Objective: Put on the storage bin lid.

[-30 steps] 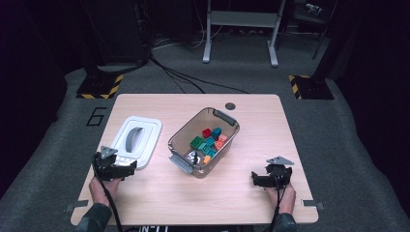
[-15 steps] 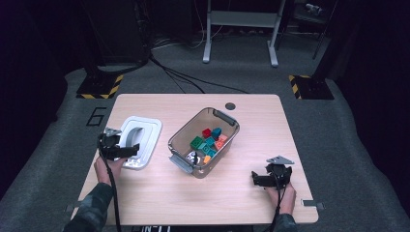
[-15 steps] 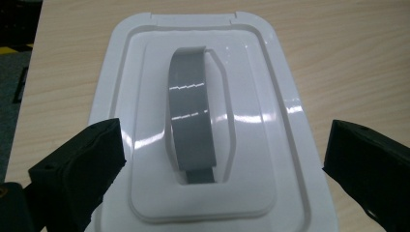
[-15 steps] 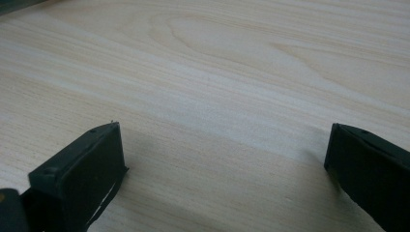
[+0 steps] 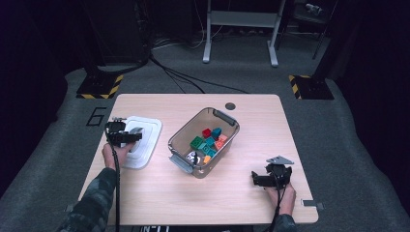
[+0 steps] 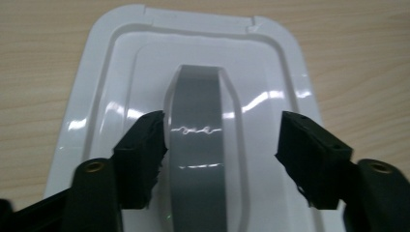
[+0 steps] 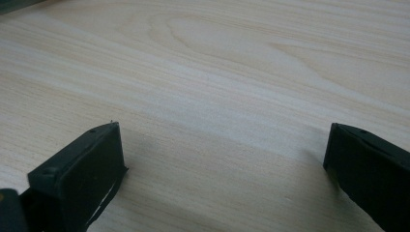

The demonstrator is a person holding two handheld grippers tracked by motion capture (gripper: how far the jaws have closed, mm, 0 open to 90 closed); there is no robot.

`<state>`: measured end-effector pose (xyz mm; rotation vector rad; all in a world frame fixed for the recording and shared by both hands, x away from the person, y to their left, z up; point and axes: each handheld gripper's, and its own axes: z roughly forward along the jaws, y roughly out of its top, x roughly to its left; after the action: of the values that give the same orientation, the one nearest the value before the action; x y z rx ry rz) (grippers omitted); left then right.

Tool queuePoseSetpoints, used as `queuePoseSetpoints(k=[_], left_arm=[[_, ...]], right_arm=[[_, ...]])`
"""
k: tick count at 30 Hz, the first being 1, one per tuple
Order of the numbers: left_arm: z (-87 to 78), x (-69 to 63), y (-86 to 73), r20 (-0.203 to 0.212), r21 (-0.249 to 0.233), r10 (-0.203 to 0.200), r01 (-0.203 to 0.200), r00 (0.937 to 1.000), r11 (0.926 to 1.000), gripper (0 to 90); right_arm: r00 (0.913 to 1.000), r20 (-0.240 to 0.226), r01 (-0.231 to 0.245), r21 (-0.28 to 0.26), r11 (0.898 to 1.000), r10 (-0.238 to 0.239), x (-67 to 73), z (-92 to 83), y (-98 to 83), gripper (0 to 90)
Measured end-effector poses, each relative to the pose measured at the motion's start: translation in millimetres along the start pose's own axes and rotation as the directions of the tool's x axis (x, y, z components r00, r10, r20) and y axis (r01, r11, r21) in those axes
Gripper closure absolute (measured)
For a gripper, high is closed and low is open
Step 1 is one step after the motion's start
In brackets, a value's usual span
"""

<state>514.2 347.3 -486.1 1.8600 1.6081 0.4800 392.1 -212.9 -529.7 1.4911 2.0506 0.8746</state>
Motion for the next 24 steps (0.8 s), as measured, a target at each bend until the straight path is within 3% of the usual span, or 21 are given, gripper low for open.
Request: queuePoseSetpoints(k=[3,6,14,18,24], left_arm=[[5.5,3.9,-3.1,0.002,0.023,-0.037,0.037,0.9993,0.999,50.3],[5.7,7.2,-3.9,0.008,0.016,-0.036,0.036,0.9993,0.9992,65.9],[-3.7,9.1,-1.7,0.039,0.012,0.008,-0.008,0.9992,0.9999,66.8],[-19.2,6.2,3.8,0.059,-0.018,0.058,-0.057,0.9966,0.9982,66.8],[-44.9,2.9,19.6,0.095,-0.055,0.081,-0.076,0.9921,0.9956,66.8]], right_arm=[[1.0,0.0,0.0,0.0,1.0,0.0,0.0,0.0,0.0,0.0],[1.0,-0.001,0.0,0.0,1.0,0.0,-0.1,0.1,0.1,0.0],[1.0,-0.003,0.0,0.0,1.0,0.0,0.0,0.2,0.2,0.0],[1.0,0.0,0.001,0.0,1.0,-0.001,-0.4,0.4,0.4,0.0],[1.0,0.005,0.001,0.001,1.0,-0.001,-0.2,-0.1,-0.2,0.0]])
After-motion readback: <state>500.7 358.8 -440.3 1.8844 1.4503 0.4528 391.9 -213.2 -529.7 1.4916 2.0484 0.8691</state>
